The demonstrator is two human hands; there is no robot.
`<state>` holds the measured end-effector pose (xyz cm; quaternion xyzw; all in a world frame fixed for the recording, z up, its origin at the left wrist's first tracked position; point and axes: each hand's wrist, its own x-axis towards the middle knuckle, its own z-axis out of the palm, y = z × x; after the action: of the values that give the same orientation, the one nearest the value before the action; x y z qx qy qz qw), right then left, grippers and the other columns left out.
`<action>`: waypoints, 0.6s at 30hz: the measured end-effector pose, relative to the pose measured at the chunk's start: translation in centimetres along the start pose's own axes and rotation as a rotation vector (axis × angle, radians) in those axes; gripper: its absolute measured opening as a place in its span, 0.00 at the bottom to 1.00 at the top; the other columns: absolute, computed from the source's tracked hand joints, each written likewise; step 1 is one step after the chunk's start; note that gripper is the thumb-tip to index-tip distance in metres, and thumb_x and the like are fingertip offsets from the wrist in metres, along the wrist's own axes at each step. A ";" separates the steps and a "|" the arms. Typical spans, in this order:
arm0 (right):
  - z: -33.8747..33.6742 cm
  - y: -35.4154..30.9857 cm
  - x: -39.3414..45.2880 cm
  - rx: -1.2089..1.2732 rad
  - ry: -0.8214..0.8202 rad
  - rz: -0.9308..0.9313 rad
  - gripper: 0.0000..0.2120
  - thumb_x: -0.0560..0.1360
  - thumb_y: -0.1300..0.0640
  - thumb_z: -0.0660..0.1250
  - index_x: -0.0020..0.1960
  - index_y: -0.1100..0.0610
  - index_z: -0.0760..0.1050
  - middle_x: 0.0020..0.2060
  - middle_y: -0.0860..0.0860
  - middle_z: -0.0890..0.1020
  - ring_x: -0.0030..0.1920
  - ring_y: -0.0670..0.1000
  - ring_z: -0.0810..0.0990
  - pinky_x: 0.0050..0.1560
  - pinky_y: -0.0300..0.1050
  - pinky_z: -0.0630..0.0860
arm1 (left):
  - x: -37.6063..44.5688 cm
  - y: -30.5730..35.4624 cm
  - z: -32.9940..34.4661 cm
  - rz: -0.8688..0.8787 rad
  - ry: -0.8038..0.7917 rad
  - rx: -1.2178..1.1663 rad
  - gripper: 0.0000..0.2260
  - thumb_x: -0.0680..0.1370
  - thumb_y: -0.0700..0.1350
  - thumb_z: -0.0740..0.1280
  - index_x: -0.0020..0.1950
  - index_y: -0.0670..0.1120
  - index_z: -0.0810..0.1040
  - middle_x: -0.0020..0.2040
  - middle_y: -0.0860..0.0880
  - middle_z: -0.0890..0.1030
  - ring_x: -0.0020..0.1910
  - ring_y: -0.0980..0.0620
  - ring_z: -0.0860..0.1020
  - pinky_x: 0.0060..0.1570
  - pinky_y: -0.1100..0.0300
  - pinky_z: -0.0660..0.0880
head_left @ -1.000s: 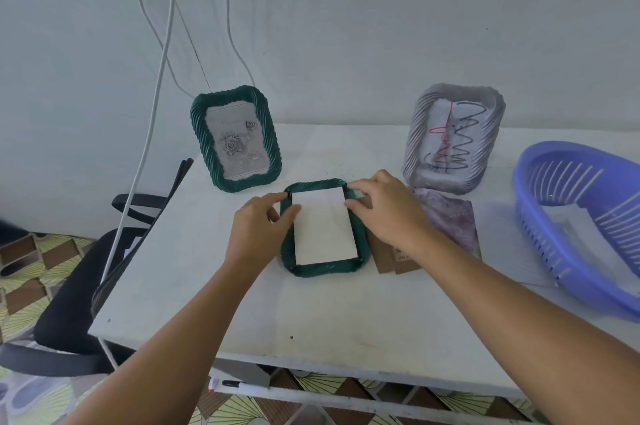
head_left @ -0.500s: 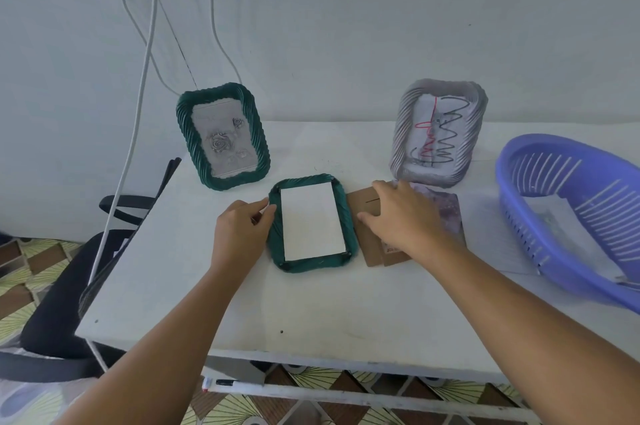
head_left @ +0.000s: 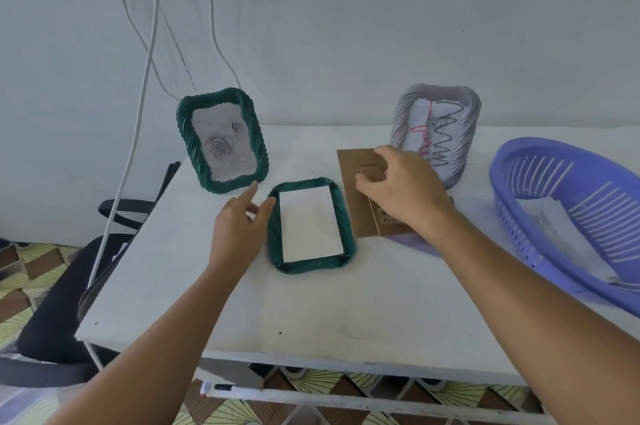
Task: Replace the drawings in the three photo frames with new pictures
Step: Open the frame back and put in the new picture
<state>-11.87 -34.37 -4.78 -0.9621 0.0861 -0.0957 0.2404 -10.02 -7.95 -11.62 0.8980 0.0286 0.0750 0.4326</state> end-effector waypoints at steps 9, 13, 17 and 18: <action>2.1 -5.2 -0.1 0.148 -0.039 -0.093 0.27 0.75 0.38 0.67 0.70 0.49 0.72 0.52 0.51 0.78 0.53 0.53 0.78 0.50 0.48 0.75 | -0.7 5.4 -0.8 0.027 -0.256 -0.353 0.22 0.82 0.59 0.64 0.75 0.55 0.72 0.46 0.56 0.86 0.37 0.60 0.78 0.48 0.62 0.78; 3.4 -5.4 -0.2 0.180 -0.070 -0.113 0.28 0.76 0.36 0.67 0.70 0.49 0.73 0.52 0.51 0.78 0.54 0.53 0.78 0.49 0.45 0.71 | -0.7 5.1 -0.8 0.004 -0.259 -0.420 0.17 0.83 0.49 0.67 0.72 0.54 0.76 0.33 0.57 0.82 0.35 0.56 0.75 0.45 0.60 0.75; 4.3 -4.2 -0.2 0.220 -0.142 -0.101 0.32 0.77 0.32 0.63 0.76 0.46 0.68 0.60 0.51 0.73 0.63 0.52 0.74 0.63 0.50 0.72 | -0.8 3.8 -1.1 0.007 -0.231 -0.411 0.14 0.83 0.44 0.66 0.66 0.59 0.79 0.29 0.55 0.76 0.34 0.54 0.73 0.42 0.58 0.74; 4.4 -3.7 -0.1 0.234 -0.152 -0.089 0.32 0.77 0.32 0.62 0.77 0.45 0.66 0.62 0.51 0.71 0.65 0.52 0.73 0.66 0.51 0.71 | -0.7 3.3 -1.2 -0.014 -0.224 -0.422 0.15 0.83 0.44 0.67 0.68 0.58 0.79 0.30 0.53 0.75 0.34 0.54 0.72 0.43 0.57 0.74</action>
<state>-10.51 -29.16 -6.80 -0.9349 0.0132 -0.0427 0.3522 -10.92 -9.16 -8.40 0.7902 -0.0297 -0.0237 0.6117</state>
